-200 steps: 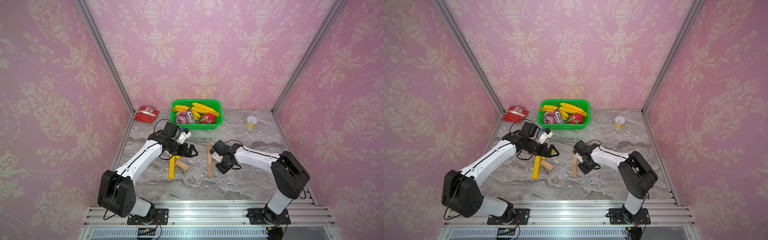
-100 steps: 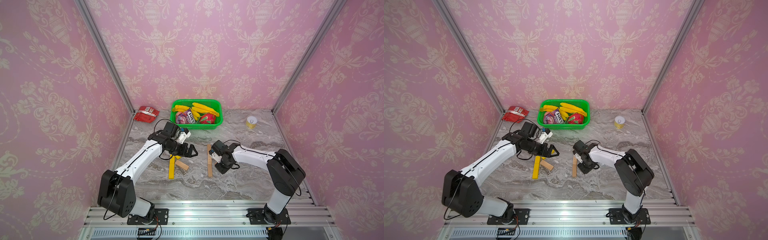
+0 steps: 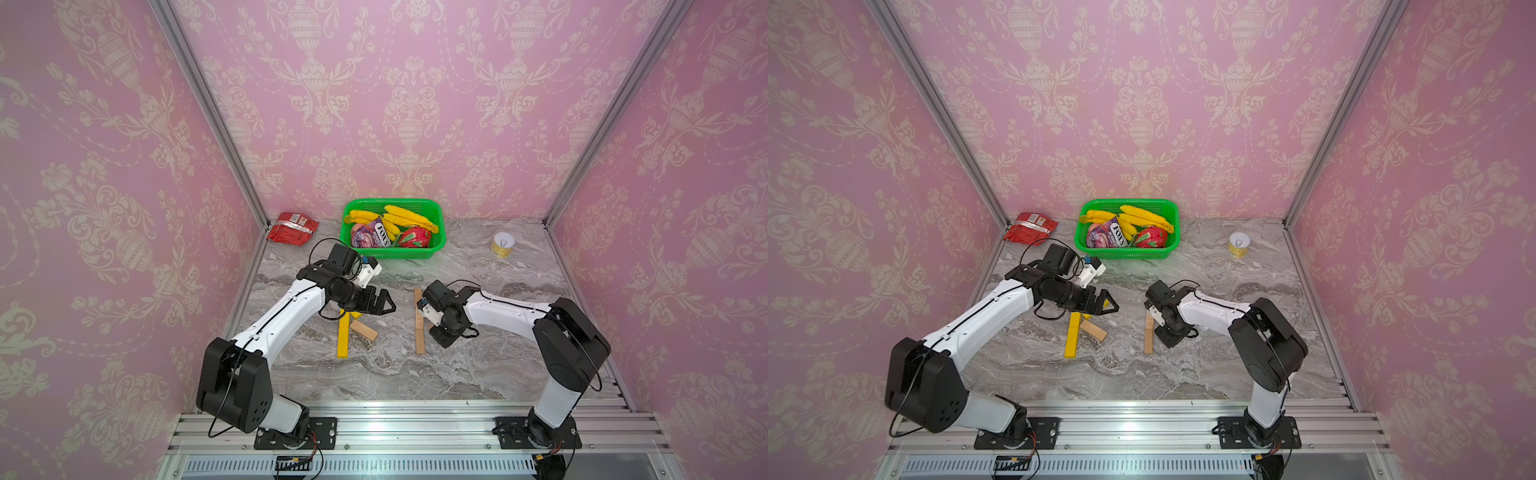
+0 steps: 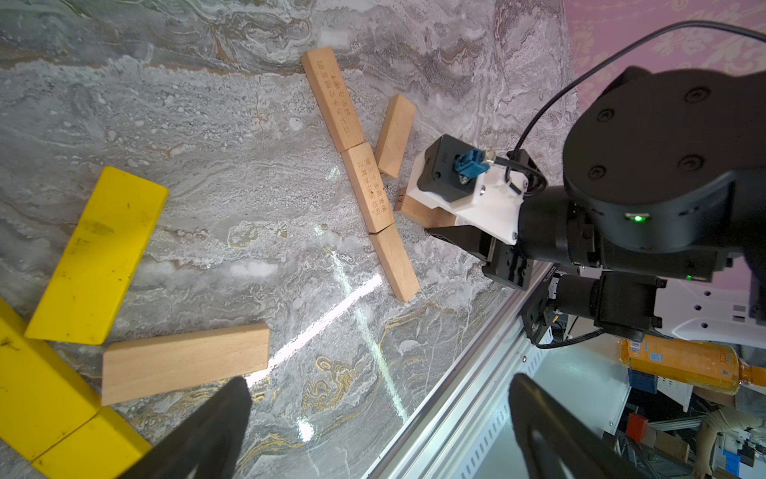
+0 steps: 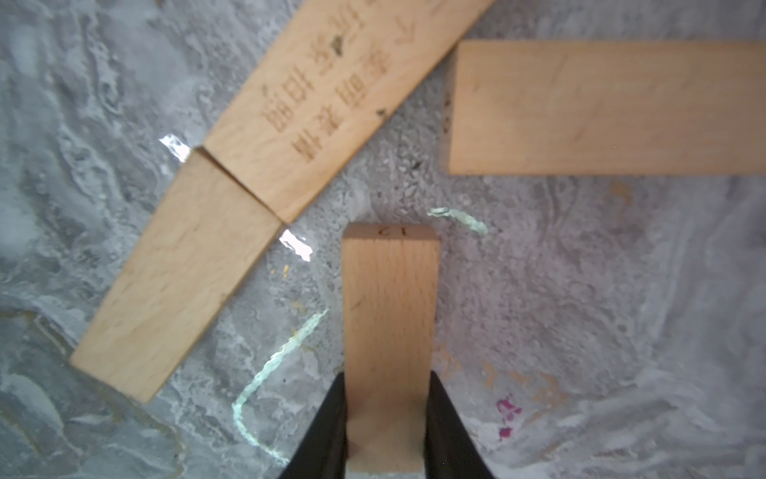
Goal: Assemble the letter k with building blocks
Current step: Assemble the building block at the center of the board.
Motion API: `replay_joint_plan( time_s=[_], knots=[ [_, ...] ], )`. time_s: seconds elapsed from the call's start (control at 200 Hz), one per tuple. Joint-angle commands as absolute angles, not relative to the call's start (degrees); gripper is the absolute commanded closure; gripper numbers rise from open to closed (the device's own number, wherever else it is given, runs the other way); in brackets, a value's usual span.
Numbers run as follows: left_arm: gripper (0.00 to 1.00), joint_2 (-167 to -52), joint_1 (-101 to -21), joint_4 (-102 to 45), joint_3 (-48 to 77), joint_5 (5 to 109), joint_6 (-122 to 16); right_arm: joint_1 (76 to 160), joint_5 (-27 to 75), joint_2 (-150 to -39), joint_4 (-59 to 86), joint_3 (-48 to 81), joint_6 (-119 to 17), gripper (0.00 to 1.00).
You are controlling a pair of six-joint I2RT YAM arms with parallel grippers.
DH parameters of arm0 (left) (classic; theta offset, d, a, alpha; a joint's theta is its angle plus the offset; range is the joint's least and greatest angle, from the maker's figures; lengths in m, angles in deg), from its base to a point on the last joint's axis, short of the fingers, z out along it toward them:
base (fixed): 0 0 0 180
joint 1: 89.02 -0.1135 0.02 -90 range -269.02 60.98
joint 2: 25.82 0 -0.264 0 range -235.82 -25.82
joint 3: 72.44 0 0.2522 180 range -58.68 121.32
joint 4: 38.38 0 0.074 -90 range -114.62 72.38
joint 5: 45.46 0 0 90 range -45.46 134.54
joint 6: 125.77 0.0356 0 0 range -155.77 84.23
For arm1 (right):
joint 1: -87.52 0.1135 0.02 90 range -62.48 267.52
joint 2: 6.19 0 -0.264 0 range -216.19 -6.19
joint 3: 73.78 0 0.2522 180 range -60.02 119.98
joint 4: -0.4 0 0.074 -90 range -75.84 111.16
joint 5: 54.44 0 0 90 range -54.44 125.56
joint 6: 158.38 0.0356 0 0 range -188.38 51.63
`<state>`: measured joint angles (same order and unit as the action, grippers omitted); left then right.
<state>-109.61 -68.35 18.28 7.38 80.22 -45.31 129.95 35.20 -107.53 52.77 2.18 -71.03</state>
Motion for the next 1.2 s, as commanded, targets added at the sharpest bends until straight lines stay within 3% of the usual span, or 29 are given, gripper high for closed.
replay_joint_plan(
  time_s=[0.0, 1.196],
  knots=[
    [0.01, -110.4, -68.9, 18.7, 7.4, 80.4, -44.4, 130.4, 34.1, -108.6, 52.8, 3.4, -72.2, 0.71],
    [0.01, -111.1, -69.1, 18.8, 7.3, 80.8, -44.5, 130.5, 35.6, -112.1, 53.2, 7.2, -72.4, 0.71]
  ],
)
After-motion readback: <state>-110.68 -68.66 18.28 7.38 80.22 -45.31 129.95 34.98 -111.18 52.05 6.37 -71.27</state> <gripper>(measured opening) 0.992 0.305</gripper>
